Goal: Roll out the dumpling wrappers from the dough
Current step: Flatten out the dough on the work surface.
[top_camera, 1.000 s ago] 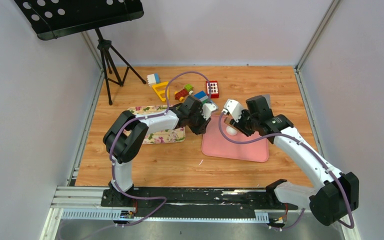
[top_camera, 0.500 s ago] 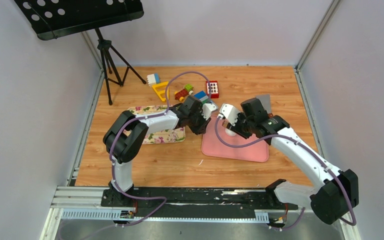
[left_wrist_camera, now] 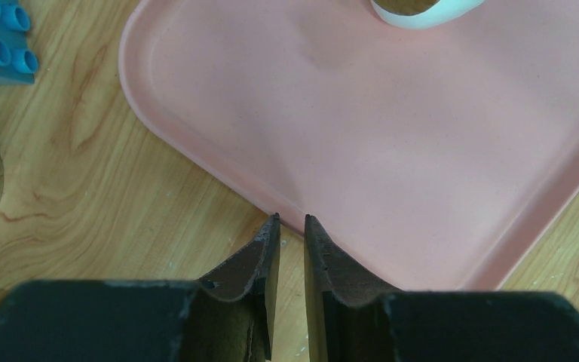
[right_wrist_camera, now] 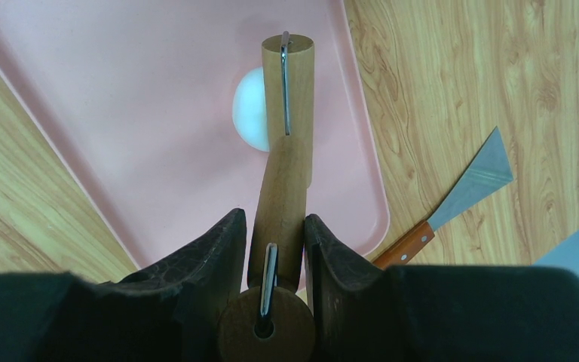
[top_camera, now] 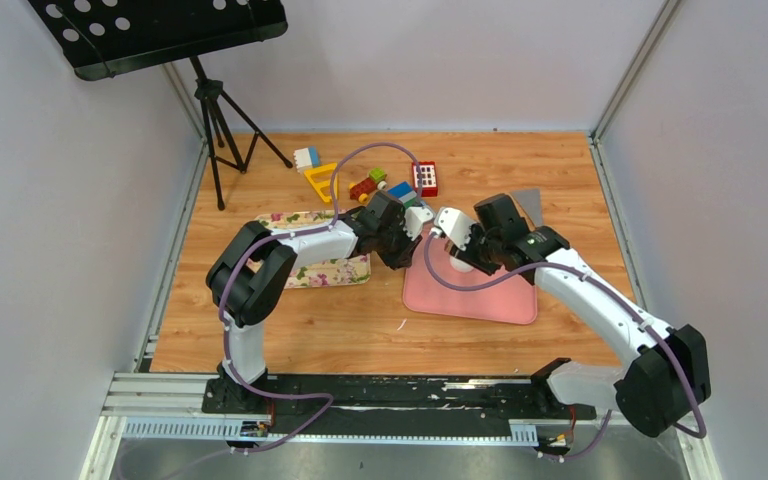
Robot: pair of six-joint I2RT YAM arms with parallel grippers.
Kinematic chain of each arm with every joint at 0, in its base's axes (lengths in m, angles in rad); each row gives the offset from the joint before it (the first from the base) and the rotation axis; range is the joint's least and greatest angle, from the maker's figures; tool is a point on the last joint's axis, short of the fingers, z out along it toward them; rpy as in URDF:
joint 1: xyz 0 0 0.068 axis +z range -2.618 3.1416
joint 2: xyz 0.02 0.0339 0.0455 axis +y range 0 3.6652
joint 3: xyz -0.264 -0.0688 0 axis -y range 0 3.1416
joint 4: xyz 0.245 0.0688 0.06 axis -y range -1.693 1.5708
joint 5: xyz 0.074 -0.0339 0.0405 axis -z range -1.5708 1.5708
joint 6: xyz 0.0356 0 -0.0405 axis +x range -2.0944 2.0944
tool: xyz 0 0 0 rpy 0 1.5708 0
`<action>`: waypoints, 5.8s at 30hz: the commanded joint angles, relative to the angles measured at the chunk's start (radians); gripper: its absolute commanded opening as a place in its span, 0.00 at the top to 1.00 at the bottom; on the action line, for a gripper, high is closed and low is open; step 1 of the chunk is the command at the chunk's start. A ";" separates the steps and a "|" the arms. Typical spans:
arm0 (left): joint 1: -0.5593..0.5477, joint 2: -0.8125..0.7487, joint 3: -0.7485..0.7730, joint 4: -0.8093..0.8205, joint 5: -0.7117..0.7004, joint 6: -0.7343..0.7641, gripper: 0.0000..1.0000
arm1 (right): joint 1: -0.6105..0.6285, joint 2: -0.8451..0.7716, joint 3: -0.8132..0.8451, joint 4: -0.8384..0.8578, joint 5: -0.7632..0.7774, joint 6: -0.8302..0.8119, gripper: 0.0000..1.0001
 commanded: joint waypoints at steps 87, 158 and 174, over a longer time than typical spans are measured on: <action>-0.005 0.049 0.041 -0.074 0.096 0.088 0.75 | 0.022 -0.196 -0.009 -0.178 -0.045 -0.928 1.00; 0.001 0.039 0.040 -0.060 0.129 0.071 0.76 | -0.004 0.047 -0.114 -0.378 -0.047 -0.737 1.00; 0.002 0.032 0.035 -0.059 0.131 0.070 0.76 | -0.004 0.036 -0.134 -0.476 -0.066 -0.716 1.00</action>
